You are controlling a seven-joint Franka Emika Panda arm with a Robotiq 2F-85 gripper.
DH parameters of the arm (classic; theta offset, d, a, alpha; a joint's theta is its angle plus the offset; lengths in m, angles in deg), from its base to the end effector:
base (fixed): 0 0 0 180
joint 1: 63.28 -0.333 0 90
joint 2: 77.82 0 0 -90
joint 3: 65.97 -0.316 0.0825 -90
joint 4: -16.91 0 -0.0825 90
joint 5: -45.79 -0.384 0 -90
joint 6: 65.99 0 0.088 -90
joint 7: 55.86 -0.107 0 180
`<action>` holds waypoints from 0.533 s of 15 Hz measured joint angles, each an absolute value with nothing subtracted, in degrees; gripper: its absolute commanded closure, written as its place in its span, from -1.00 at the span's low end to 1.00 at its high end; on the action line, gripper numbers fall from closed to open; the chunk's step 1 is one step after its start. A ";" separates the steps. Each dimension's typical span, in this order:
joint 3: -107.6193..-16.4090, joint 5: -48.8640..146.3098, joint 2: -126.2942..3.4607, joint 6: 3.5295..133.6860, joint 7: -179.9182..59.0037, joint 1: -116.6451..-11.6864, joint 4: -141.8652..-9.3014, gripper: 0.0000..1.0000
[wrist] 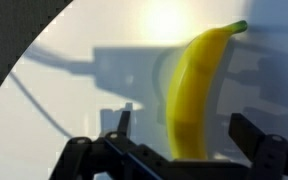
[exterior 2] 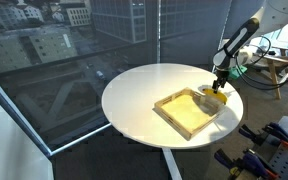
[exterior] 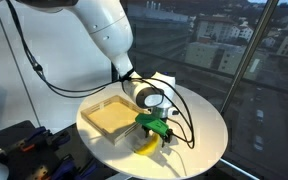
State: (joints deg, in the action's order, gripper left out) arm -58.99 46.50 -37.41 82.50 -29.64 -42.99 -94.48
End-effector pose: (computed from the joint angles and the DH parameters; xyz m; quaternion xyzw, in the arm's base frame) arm 0.5375 -0.2768 0.1117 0.9987 0.0096 -0.0431 0.0263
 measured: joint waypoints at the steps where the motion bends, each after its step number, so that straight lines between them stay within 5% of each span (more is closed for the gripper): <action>1: -58.99 46.50 -37.32 82.56 -29.64 -42.99 -94.48 -1.00; 8: -58.99 46.50 -36.92 82.59 -29.64 -42.99 -94.48 -1.00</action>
